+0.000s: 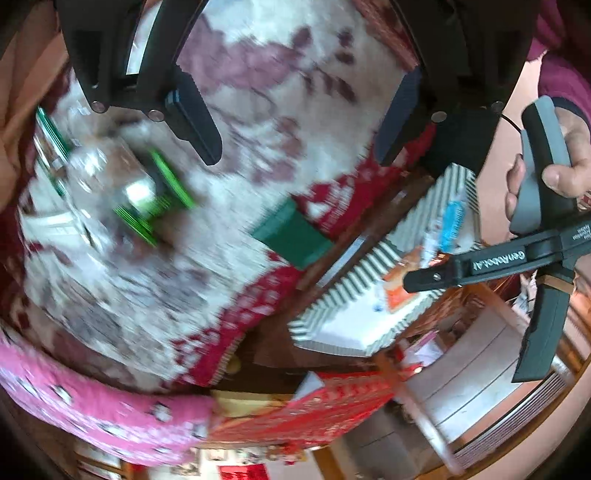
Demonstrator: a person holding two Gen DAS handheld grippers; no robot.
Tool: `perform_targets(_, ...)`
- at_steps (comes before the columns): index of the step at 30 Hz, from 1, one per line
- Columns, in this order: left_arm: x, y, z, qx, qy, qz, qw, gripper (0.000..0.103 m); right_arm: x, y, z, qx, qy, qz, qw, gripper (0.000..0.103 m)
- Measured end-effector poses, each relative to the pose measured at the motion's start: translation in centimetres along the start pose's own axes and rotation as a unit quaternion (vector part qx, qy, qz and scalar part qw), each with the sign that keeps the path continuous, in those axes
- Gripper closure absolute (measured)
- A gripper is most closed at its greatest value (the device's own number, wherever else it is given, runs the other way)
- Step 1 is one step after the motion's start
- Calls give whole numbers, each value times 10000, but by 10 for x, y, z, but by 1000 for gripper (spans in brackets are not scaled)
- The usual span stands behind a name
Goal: Organize snacks
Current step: 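Move both open grippers back to the clear bags on the blanket, then grasp a clear bag of brown snacks with the left gripper while the right grasps a clear bag of nuts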
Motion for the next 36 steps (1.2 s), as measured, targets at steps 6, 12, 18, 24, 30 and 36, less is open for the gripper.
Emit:
perform_targets(6, -15, -1, -41, -278, -230, 203, 9991, 19, 25, -19, -41, -380, -258, -84, 9989, 15)
perform_targets(12, -29, 1, -89, -570, -587, 371, 9960, 19, 45, -29, -75, -718, -459, -218, 9961, 14)
perform_targets(18, -48, 8, -148, -906, -1234, 568, 9866, 19, 50, -36, -99, -981, -540, -244, 9934, 14)
perform_targets(24, -69, 18, -198, -1219, -1666, 677, 9761, 19, 49, -42, -111, -1070, -560, -204, 9925, 14)
perform_targets(30, -99, 21, -229, -1462, -1825, 1006, 9671, 19, 50, -44, -121, -1189, -540, -237, 9912, 13)
perform_targets(36, -121, 24, -243, -1357, -2122, 1173, 9606, 54, 48, -41, -127, -1176, -552, -283, 9911, 13)
Point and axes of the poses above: each gripper's, at about its wrist camera, not at the fingertips, and x roughly against the way its jaws point, z to its left, y to its top, the point moved 3 cm from there along -x, roughly the way its jaws point, and after that the axes turned 6 degrees about -z, right-handed, at the moved point
